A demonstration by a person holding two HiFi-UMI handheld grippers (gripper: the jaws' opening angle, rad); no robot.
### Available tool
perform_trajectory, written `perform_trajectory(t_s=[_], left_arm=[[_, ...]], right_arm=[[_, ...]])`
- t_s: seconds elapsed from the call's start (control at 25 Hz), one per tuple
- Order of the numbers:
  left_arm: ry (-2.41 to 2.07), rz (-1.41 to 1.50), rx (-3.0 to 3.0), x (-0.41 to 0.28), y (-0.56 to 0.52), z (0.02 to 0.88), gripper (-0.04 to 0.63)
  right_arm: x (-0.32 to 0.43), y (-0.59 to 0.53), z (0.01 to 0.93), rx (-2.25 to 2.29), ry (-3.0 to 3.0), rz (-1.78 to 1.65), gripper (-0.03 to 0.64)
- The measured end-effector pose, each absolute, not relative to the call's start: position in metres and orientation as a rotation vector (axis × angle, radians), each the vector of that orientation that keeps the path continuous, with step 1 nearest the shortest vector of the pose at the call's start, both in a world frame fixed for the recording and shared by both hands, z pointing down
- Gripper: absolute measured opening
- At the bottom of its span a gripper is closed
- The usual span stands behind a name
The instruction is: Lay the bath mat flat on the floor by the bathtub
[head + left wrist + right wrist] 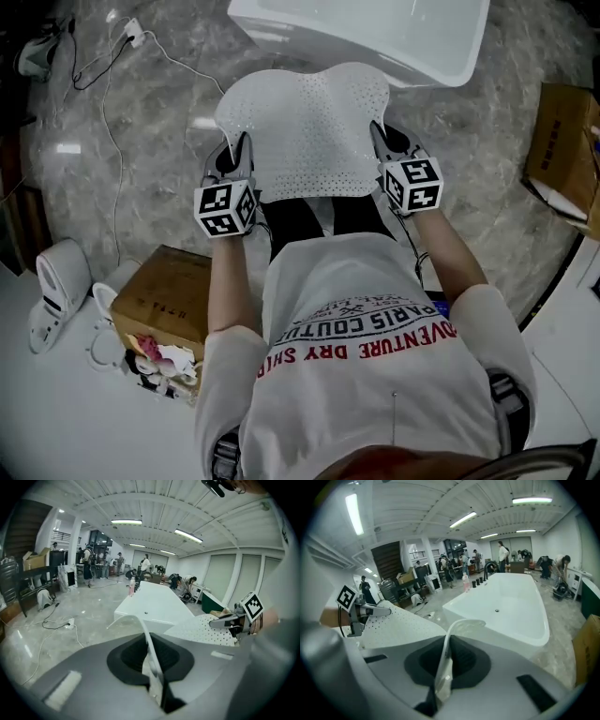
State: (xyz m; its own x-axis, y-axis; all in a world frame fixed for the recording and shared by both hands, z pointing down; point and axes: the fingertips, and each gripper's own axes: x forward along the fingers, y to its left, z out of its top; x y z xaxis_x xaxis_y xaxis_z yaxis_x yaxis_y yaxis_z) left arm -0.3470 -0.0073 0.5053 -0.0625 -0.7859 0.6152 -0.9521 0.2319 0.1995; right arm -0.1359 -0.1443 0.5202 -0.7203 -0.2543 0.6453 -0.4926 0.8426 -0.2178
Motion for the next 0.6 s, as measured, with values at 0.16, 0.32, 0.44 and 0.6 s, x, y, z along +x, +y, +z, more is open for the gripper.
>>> perform_trajectory(t_s=[0.16, 0.32, 0.44, 0.6], left_arm=[[-1.741, 0.370, 1.686, -0.364, -0.033, 0.544, 0.020], [-1.615, 0.412, 1.771, -0.376, -0.052, 0.574, 0.020], [-1.565, 0.437, 1.798, -0.390, -0.065, 0.591, 0.020], [-1.524, 0.498, 1.824, -0.405, -0.080, 0.635, 0.020]], right_arm=[[-0.140, -0.148, 0.541, 0.714, -2.336, 0.530, 0.014], [-0.134, -0.149, 0.562, 0.913, -2.286, 0.559, 0.014], [-0.128, -0.150, 0.580, 1.024, -2.239, 0.605, 0.014], [-0.121, -0.146, 0.628, 1.107, -2.171, 0.673, 0.014]])
